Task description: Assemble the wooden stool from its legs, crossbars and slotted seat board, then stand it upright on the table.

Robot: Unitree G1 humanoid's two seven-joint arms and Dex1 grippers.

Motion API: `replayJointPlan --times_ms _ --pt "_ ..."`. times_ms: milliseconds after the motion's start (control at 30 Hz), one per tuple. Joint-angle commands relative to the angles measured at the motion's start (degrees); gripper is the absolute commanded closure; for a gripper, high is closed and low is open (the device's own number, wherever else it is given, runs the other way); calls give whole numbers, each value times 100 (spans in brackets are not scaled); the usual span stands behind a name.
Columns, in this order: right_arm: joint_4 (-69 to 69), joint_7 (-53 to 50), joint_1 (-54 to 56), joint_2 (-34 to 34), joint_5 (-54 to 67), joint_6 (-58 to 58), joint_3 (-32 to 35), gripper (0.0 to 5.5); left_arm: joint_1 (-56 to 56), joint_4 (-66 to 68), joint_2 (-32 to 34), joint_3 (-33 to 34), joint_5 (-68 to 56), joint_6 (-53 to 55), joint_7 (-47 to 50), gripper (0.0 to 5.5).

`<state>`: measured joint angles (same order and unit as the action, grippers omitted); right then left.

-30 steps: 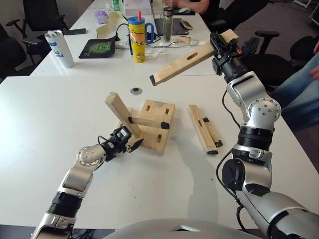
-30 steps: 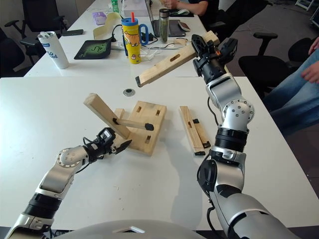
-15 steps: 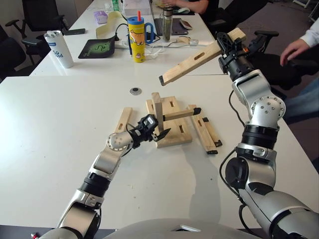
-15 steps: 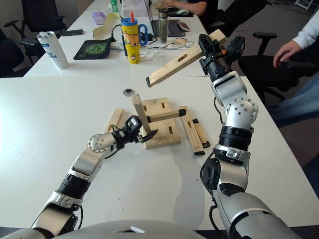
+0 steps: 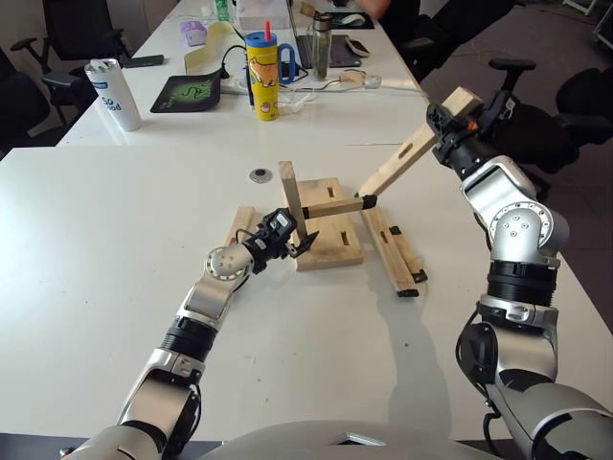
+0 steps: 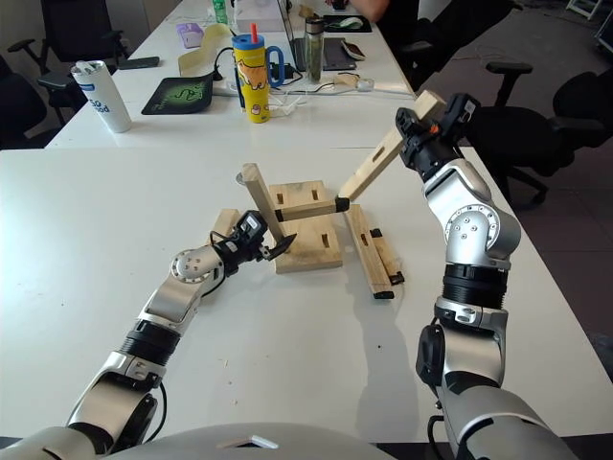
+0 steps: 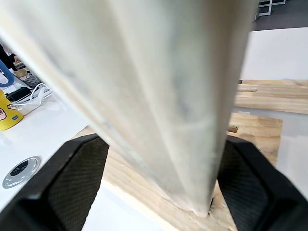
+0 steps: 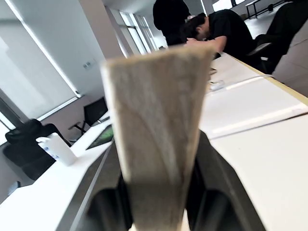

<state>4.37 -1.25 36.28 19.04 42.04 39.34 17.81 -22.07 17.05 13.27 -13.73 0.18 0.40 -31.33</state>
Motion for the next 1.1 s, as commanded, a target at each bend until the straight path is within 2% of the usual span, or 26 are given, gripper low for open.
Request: replayJointPlan --times_ms 33,200,400,633,833,1100 --pt "-835 -635 -423 -271 475 772 393 447 60 -73 24 87 9 -38 16 190" --pt "-1245 -1193 -683 -753 852 908 832 447 261 -275 78 150 -20 3 -6 190" --pt "-1501 -1285 -741 -983 1235 988 971 447 336 -395 46 142 2 67 6 190" --pt "-1492 -783 -1112 -732 970 981 552 447 422 -479 11 140 3 104 37 190" --pt "-964 -214 -1581 -618 249 389 220 447 487 -548 -50 138 6 137 89 190" --pt "-460 132 -1256 -443 -179 -403 116 447 534 -584 -121 97 23 160 116 190"
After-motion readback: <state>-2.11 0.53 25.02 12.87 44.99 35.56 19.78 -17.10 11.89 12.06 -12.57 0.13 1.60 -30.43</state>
